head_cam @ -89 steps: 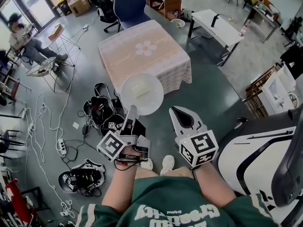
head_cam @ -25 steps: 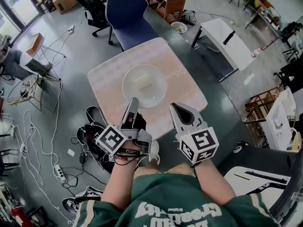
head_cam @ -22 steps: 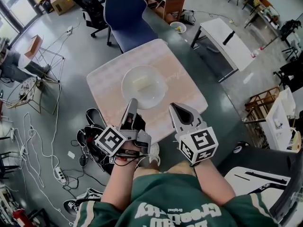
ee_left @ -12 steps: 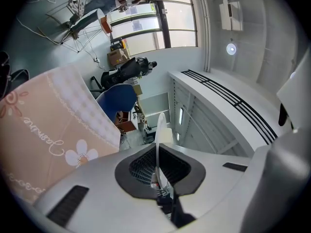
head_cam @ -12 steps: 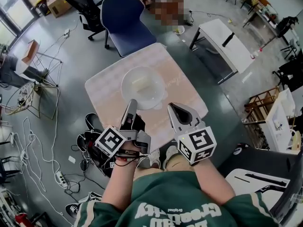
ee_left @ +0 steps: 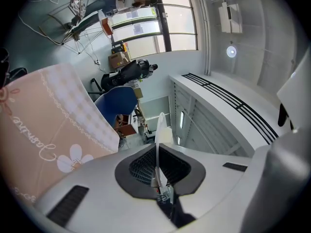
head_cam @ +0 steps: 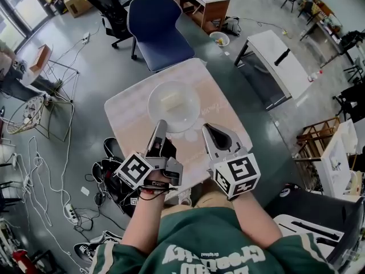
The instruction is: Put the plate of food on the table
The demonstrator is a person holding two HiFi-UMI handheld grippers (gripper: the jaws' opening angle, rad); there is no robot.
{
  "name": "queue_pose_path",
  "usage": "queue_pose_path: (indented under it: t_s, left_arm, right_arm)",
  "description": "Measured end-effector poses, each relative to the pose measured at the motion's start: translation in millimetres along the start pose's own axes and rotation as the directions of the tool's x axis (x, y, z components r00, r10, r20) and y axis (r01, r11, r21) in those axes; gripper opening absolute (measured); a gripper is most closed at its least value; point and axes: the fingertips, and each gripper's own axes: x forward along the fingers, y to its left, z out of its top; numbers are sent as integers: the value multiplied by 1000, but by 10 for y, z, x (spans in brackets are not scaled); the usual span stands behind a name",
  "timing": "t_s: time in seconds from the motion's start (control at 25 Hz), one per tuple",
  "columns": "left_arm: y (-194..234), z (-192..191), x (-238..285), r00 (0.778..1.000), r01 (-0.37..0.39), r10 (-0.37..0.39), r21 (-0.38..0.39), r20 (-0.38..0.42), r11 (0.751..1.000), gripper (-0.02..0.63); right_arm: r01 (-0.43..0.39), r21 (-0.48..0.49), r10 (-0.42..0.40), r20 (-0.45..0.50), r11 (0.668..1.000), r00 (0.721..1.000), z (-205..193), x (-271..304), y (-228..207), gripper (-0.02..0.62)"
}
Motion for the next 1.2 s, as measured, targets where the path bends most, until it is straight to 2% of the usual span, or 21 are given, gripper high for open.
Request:
queue_pose_path:
  t_s: [0.56,0.88,1.0,1.2]
  left_arm:
    - [421,-13,565,994,-91,91,-5,68,996,18]
    - [795,-88,1055,984,-154,158,-53,86,987,18]
    - [993,-98,1182,976,-197,200,-47,83,979,18]
    - [1226,-92,1452,971,-209,215,-61,101,976,18]
  right_arm:
    - [-99,-7,98,-63,995,993,-83,617,-584,15]
    - [-158,24,160,-122,987,979,-260,1077,-934,15]
    - [-173,41,178,-144,984,973,-354,1257,-1050,15]
    - [-210,44,214,-180,977,960,-502,1591,-1252,15]
